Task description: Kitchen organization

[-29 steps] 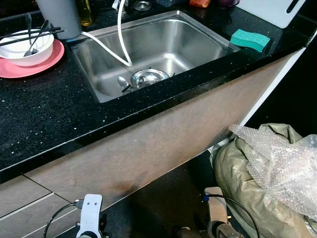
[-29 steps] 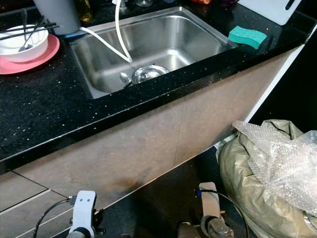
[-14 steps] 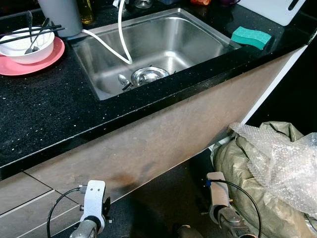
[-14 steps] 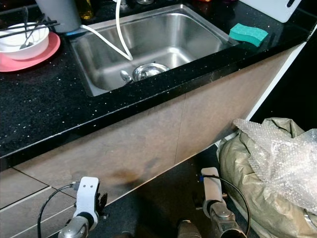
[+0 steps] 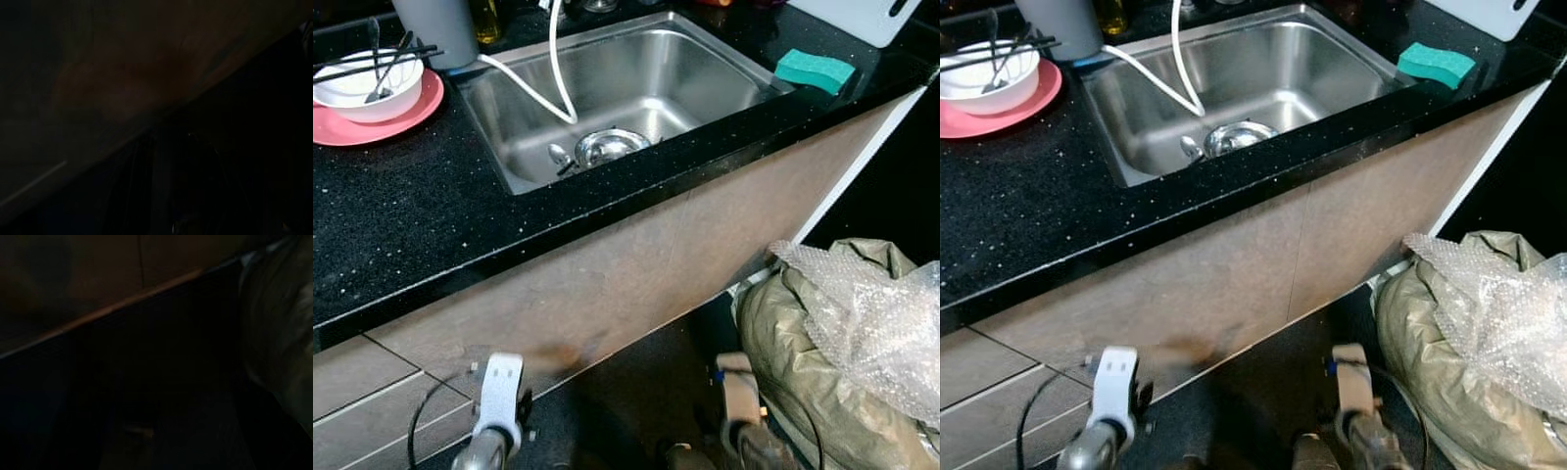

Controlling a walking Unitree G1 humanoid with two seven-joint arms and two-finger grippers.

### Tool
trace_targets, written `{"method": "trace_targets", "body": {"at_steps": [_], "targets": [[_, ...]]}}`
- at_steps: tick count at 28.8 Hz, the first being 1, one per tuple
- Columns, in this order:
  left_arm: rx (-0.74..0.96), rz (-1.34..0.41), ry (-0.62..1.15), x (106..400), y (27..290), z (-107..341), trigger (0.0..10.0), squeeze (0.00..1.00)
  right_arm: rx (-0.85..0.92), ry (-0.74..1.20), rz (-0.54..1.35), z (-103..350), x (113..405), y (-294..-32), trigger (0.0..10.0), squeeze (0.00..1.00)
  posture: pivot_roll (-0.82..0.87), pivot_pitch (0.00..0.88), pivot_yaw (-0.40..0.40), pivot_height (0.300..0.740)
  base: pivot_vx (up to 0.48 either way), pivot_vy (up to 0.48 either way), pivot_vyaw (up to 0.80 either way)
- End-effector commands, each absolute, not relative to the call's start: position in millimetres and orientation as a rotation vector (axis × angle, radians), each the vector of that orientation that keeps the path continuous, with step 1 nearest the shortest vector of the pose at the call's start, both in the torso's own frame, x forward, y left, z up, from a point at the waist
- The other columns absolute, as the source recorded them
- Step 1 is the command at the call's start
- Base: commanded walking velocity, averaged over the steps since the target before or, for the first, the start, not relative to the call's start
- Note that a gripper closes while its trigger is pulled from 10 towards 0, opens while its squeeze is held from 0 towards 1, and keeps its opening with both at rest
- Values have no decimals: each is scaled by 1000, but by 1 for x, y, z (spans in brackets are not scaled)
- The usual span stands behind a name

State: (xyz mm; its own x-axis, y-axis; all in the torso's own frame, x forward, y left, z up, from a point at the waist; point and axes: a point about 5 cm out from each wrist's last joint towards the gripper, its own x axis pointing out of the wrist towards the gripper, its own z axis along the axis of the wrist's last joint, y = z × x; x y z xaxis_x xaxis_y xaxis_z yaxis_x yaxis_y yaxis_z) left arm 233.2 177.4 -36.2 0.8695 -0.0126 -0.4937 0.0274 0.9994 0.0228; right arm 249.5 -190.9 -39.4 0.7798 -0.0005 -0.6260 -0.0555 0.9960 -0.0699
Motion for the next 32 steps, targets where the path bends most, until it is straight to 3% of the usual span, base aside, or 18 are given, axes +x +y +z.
{"method": "trace_targets", "body": {"at_steps": [1,6,11,15,22,32], "targets": [[38,-7,572,222,184,-45,10000,0,-68,712,6,-45,243,-194,10000,0,0,143,6,740,0,0,0],[42,3,609,208,187,-53,10000,0,-75,737,9,-51,234,-194,10000,0,-1,142,4,740,0,0,0],[36,20,674,177,187,-69,10000,0,-77,816,34,-71,201,-188,10000,0,1,141,0,740,0,0,0],[32,18,690,171,185,-72,10000,0,-72,839,39,-77,190,-185,10000,0,1,140,0,740,0,0,0],[20,14,638,194,182,-62,10000,0,-70,779,29,-64,212,-187,10000,0,-6,127,4,740,0,0,0],[-19,6,605,199,176,-58,10000,0,-2,733,26,-60,220,-181,10000,0,-11,102,1,740,0,0,0]]}}
